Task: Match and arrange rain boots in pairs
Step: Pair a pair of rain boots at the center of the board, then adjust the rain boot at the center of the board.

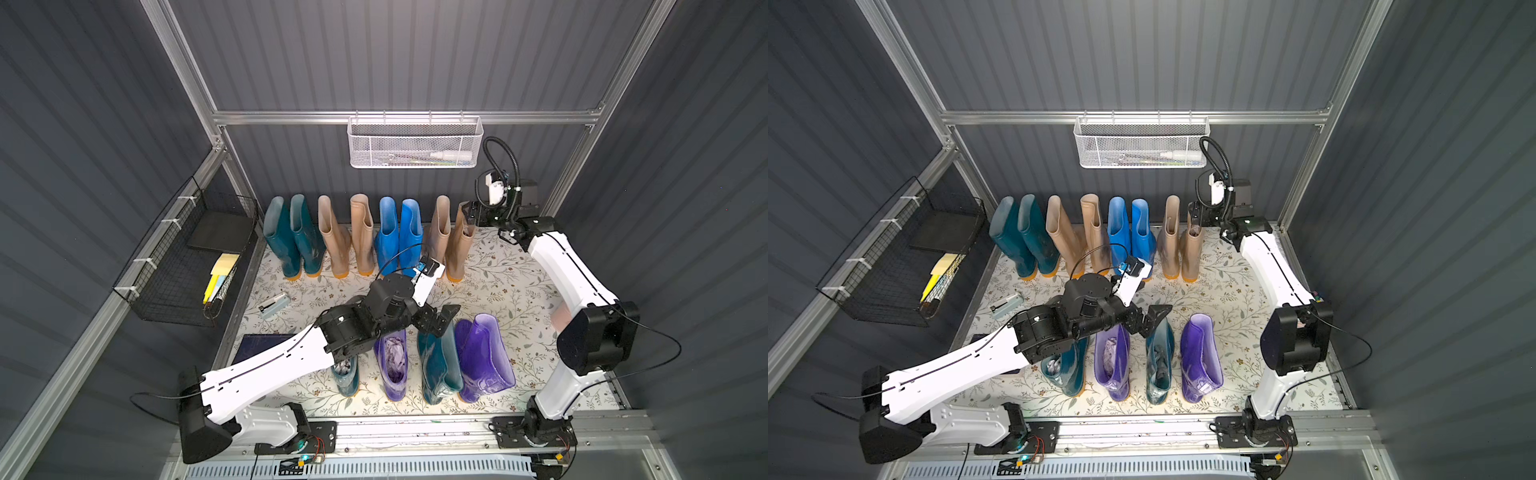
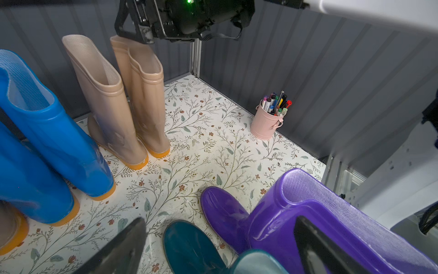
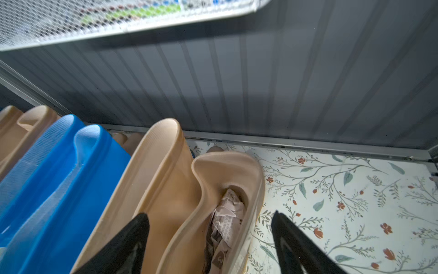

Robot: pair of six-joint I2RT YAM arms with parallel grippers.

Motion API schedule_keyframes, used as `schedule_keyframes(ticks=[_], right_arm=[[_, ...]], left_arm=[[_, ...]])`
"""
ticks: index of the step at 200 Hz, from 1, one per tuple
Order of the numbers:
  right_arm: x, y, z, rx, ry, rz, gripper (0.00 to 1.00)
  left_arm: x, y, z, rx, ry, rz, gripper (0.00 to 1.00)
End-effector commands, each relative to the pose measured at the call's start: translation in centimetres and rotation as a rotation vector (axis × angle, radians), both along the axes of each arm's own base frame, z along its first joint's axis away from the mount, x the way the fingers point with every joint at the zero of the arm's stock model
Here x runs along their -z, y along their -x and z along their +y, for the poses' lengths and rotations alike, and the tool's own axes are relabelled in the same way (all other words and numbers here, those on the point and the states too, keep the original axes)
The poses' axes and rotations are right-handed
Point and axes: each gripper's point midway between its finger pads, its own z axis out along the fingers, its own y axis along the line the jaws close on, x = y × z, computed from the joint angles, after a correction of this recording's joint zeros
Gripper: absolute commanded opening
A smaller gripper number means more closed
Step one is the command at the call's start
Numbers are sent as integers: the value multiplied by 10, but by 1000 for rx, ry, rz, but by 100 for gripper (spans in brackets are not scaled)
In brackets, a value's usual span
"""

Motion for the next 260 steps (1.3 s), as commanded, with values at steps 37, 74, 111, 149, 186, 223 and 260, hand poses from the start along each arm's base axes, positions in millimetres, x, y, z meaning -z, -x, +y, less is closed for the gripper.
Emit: schedule_keyframes(ticks=[37,74,111,149,186,223,260], right_arm=[[21,-10,11,50,85,88,84],[21,-16,14,48,91,91,64],[20,-21,12,49,116,103,33],[22,-27,15,33,122,105,12],[21,-37,13,39,147,88,3],[15,-47,16,9,188,61,0],[10,-49,12,-7,207,49,0]], left_arm=[[-10,4,2,7,17,-10,99],[-10,5,5,3,20,-10,99],[-11,5,8,0,21,-13,99],[-12,6,9,-3,23,-15,99],[-12,7,11,-4,23,-14,99],[-13,5,12,-9,16,-18,99],[-13,4,11,-14,14,-19,99]])
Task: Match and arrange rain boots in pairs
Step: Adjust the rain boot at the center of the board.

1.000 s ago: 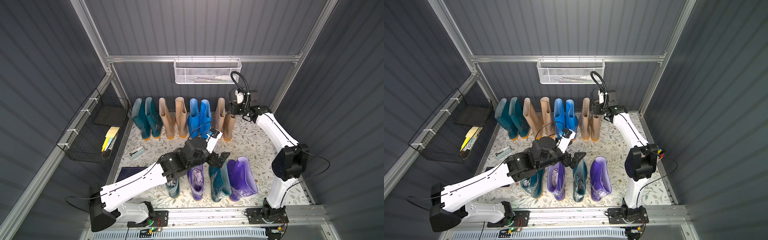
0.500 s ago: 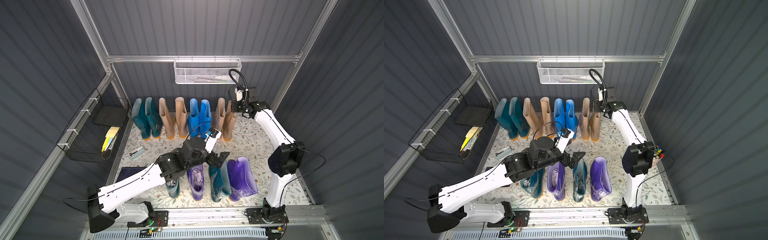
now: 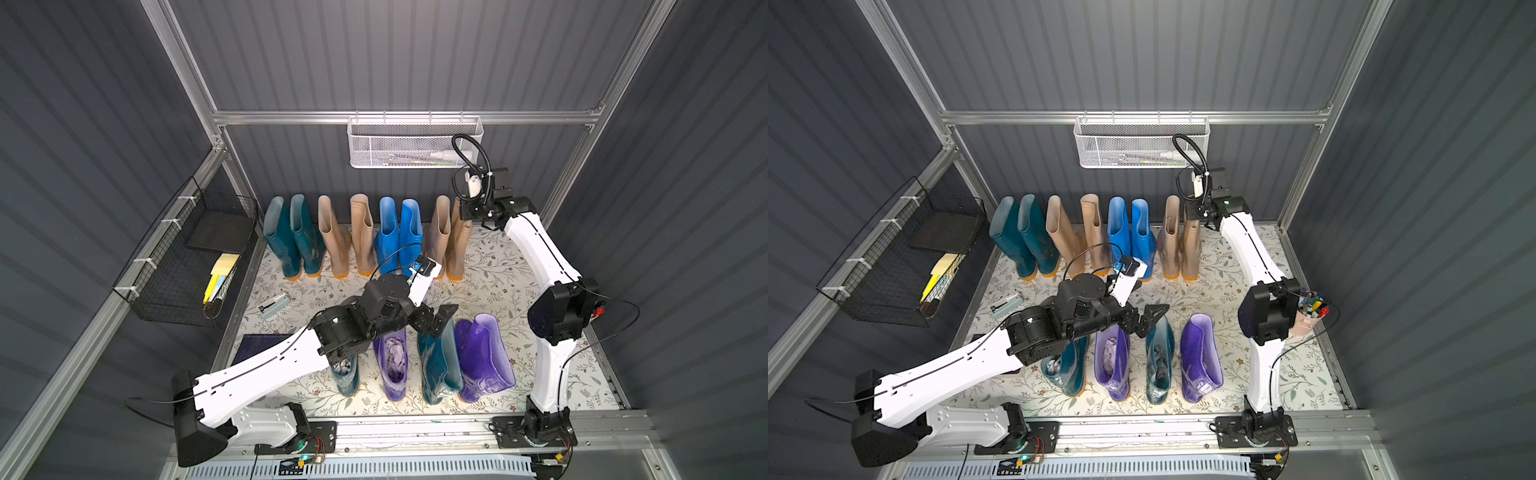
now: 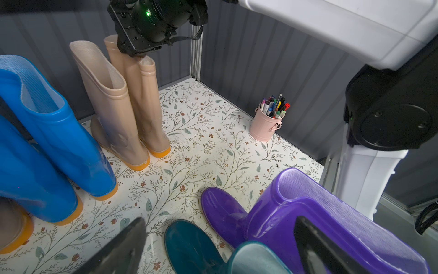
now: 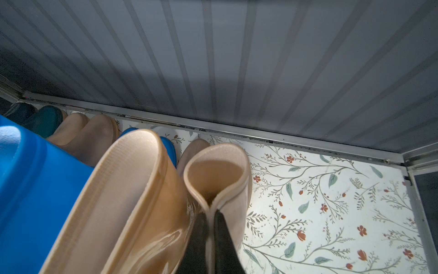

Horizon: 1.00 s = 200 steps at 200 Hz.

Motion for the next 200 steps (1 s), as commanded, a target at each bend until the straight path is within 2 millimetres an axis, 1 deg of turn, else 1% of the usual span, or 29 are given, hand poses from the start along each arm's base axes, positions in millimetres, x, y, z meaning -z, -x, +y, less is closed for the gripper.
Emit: schedule_keyframes(ticks=[1,48,79,85,98,115,133,152,178,200], right_arm=[[-9,-5,-4,-15,29,-32,0],[-7,-5,-8,-33,60,-30,0],[-1,-1,-4,-50,22,1,1],[0,-1,-4,-47,19,4,3],[1,1,-3,-48,10,7,14],[-2,2,-3,-47,-3,0,25],[-8,5,-1,-48,-21,-11,33],[-17,9,0,-52,-37,-25,40],[-29,16,-3,-50,-38,-49,46],[-38,25,-4,-51,-45,-70,52]], left_arm=[[-5,1,4,-9,3,-12,99],[-4,0,1,-7,-4,-9,99],[-5,0,1,-5,0,-10,99],[-5,0,1,-6,-1,-9,99],[-3,0,1,-6,-5,-6,99],[-3,0,1,-9,-8,-6,99],[-4,0,2,-11,-8,-9,99],[-4,-1,4,-17,-16,-14,99],[-3,-3,9,-34,-33,-21,99],[-7,-3,11,-40,-30,-35,99]])
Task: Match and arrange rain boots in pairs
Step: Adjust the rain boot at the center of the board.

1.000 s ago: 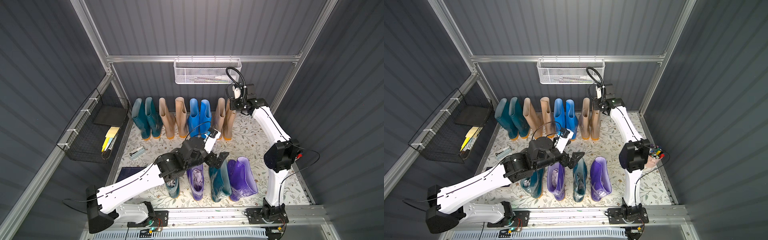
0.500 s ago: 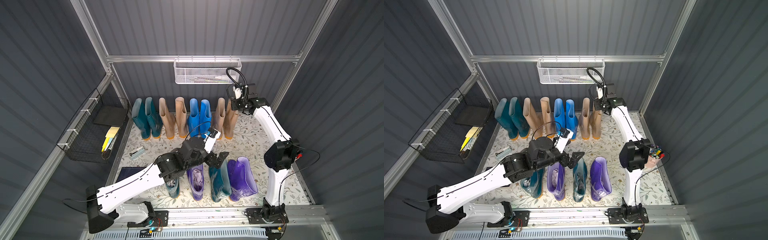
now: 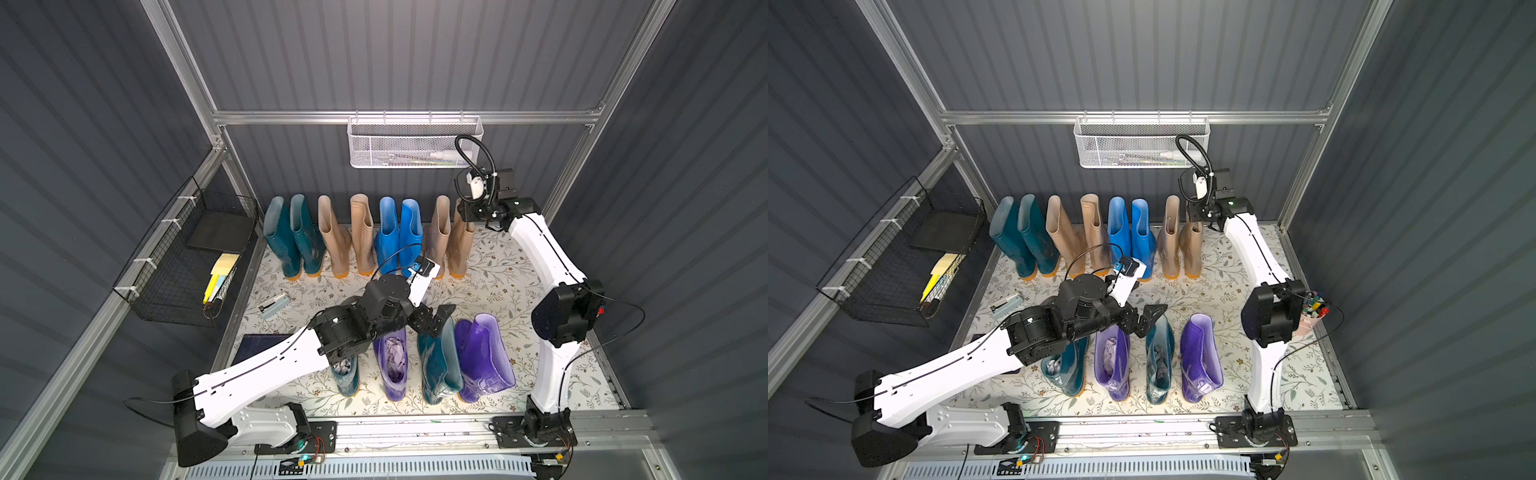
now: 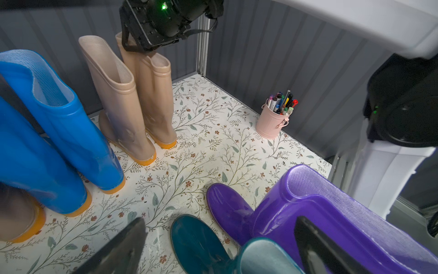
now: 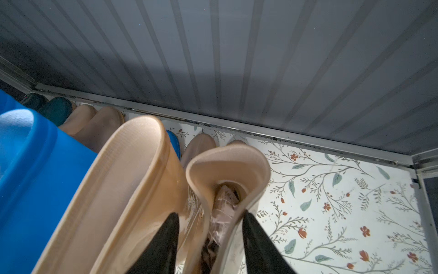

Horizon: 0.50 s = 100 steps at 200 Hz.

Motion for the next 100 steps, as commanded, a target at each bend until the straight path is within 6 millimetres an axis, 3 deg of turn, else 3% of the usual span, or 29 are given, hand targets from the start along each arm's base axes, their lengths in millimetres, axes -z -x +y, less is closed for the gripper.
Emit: schedule_keyframes(ticks=[1,51,67,73,100], right_arm=[[-34,11,0,-10,-25,-79,52],[-60,33,-6,-10,-28,-131,60],[-69,43,-6,-15,-37,-144,62],[-70,46,-6,-18,-41,-145,62],[-78,64,-4,-34,-69,-160,66]], left_arm=[[-14,1,6,-10,3,-37,100],[-30,-4,18,-53,-54,-59,100],[-31,-5,27,-75,-91,-54,99],[-47,-4,30,-81,-72,-65,100],[-52,-1,50,-113,-129,-43,100]])
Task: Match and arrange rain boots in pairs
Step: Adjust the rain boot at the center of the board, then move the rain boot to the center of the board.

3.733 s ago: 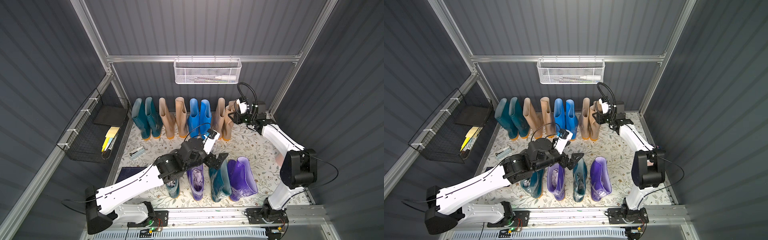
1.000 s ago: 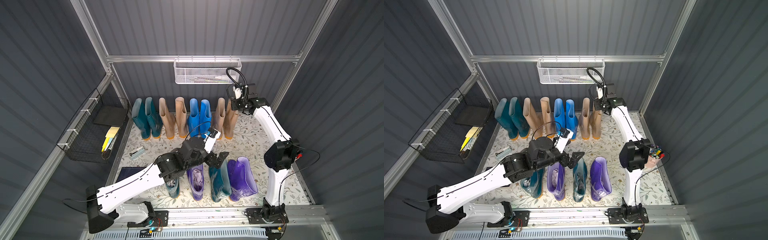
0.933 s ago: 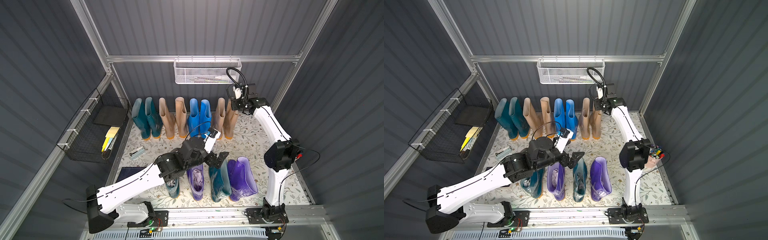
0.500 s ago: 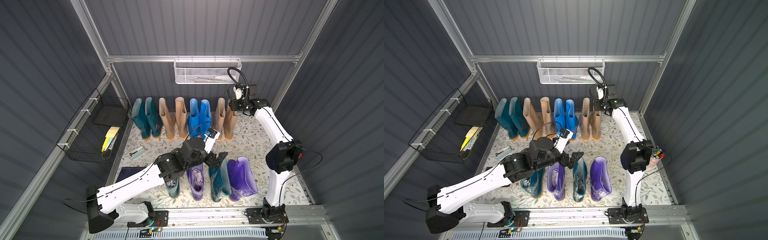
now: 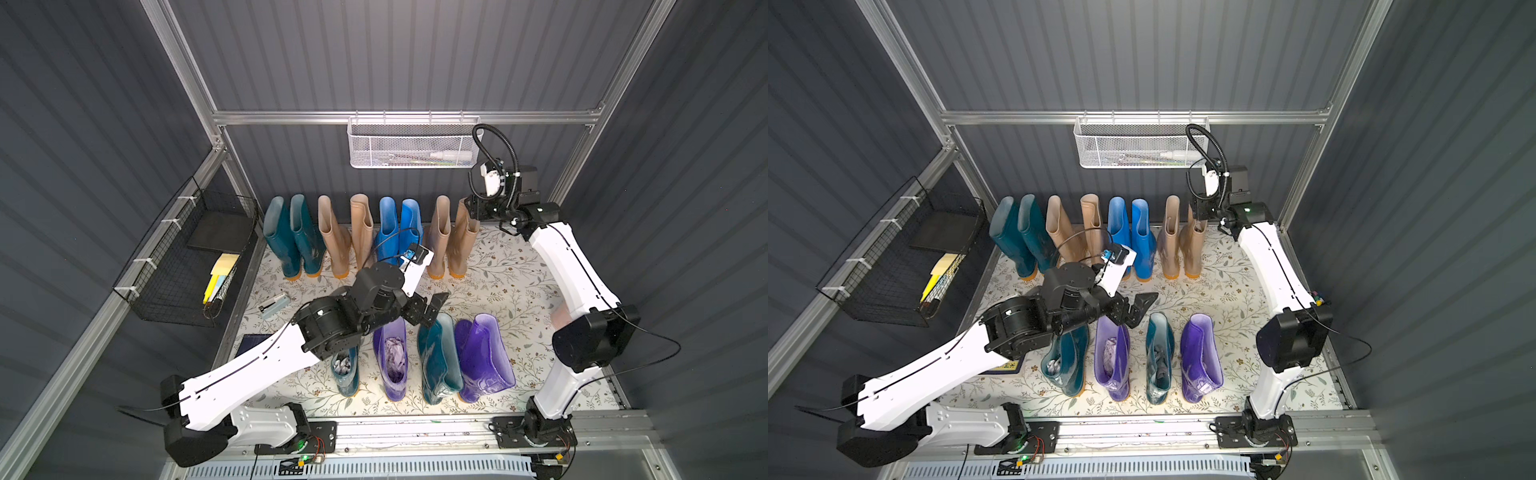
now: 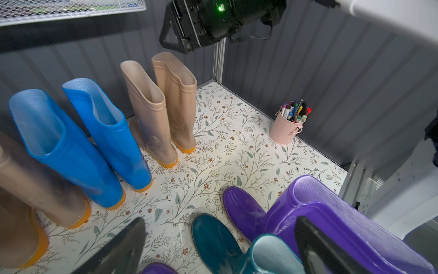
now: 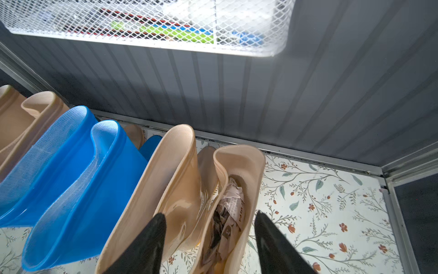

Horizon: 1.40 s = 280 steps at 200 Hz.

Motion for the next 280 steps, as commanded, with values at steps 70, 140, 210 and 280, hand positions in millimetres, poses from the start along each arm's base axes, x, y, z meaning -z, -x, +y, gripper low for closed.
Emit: schedule_keyframes(ticks=[70,140,210,280], right_arm=[[-13,56,8,-58,-81,-46,76],[7,69,17,-92,-98,-30,79],[12,79,12,-87,-69,-33,82],[18,89,16,-112,-92,-1,79]], left_arm=[[22,25,74,-142,-281,236,100],[76,32,78,-229,-440,439,99],[114,43,70,-246,-512,584,88],[127,46,62,-230,-487,612,24]])
